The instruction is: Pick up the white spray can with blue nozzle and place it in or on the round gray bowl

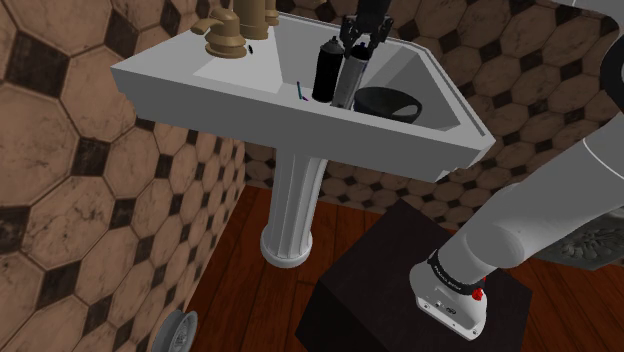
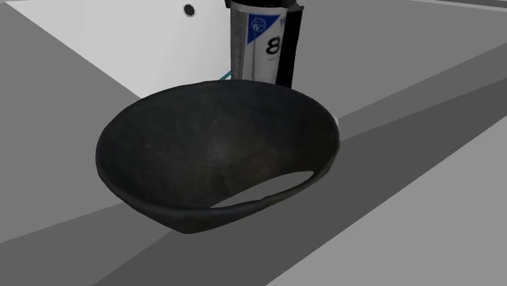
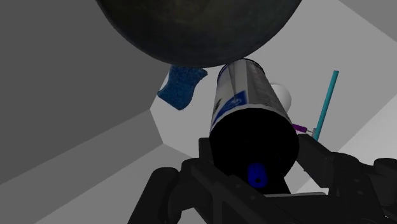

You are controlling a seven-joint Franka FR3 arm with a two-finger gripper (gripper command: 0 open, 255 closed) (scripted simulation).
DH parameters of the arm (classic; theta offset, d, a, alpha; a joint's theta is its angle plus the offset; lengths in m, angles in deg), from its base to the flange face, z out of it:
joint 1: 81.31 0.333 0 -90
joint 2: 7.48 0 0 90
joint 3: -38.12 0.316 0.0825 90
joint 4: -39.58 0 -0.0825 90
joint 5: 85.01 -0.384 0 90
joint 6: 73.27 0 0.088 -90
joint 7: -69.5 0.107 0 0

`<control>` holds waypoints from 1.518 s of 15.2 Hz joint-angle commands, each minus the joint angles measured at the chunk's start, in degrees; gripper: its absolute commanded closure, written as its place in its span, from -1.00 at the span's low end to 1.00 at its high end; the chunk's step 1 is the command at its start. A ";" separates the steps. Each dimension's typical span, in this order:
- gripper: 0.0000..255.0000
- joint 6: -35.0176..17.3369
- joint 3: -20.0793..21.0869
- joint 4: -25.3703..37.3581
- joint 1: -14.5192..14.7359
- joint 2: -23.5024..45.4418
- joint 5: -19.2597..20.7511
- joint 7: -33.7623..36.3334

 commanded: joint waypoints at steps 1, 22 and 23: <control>1.00 1.52 0.01 1.82 0.00 0.26 -0.01 -0.15; 1.00 20.31 0.30 29.36 0.13 8.94 0.23 -1.83; 1.00 21.40 0.32 31.17 0.14 9.66 0.28 -1.93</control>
